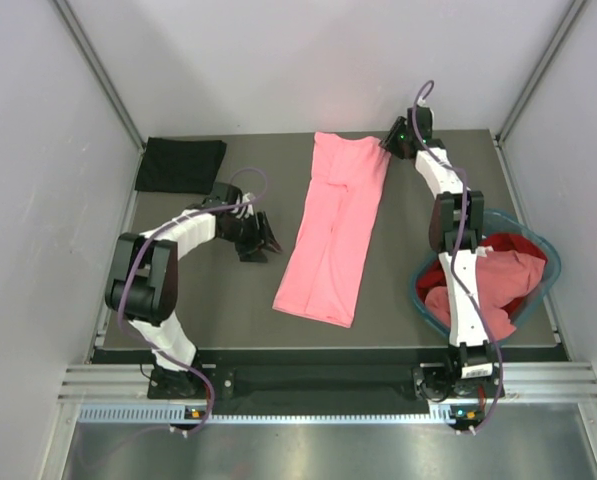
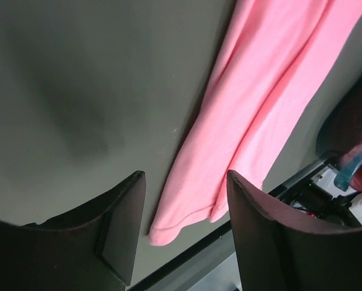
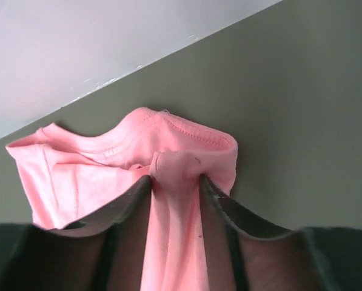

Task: Fold and stack the t-shirts
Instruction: Fold the tshirt

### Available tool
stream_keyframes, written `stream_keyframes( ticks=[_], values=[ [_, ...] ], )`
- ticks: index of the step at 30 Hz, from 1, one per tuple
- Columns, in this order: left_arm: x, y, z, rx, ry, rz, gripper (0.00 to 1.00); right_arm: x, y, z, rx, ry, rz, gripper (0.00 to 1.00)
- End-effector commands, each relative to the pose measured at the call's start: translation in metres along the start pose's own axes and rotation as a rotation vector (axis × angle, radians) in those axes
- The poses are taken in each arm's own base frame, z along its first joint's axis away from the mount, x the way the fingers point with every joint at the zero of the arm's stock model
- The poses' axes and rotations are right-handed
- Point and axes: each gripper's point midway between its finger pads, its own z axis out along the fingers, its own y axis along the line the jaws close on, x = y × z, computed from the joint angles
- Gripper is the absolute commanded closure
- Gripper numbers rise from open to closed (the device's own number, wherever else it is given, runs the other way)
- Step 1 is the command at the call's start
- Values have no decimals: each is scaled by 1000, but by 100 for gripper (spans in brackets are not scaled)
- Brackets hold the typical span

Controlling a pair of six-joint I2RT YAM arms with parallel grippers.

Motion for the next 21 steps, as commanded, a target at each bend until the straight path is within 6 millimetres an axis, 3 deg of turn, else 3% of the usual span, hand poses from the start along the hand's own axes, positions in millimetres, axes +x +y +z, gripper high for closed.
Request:
stream_keyframes(
  ticks=[1, 4, 5, 7, 8, 12, 15, 16, 17, 18, 19, 21],
  values=[
    [14, -4, -11, 25, 8, 24, 39, -53, 23, -28, -35, -107, -23, 60],
    [34, 0, -13, 17, 28, 30, 39, -51, 16, -63, 48, -51, -81, 47],
    [38, 0, -14, 16, 31, 33, 39, -49, 16, -87, 84, -19, -96, 43],
    [49, 0, -14, 12, 41, 41, 39, -50, 13, -114, 123, 1, -149, 36],
    [57, 2, -15, 5, 42, 42, 39, -50, 17, -140, 139, 17, -165, 34],
    [82, 11, -17, -29, 58, 49, 39, -17, 2, -210, 257, 111, -253, 27],
    [102, 20, -17, -62, 76, 54, 40, 34, 12, -258, 220, 209, -311, 26],
    [110, 22, -17, -72, 82, 63, 40, 55, 25, -269, 182, 243, -330, 26],
    [114, 23, -16, -78, 85, 69, 41, 85, 20, -290, 169, 297, -334, 26],
    [117, 23, -16, -84, 86, 70, 41, 108, 27, -301, 120, 345, -326, 27],
    [121, 27, -15, -110, 83, 80, 42, 149, 35, -321, 58, 424, -308, 29],
    [126, 31, -14, -136, 86, 67, 44, 186, 38, -341, 15, 484, -281, 33]
  ],
)
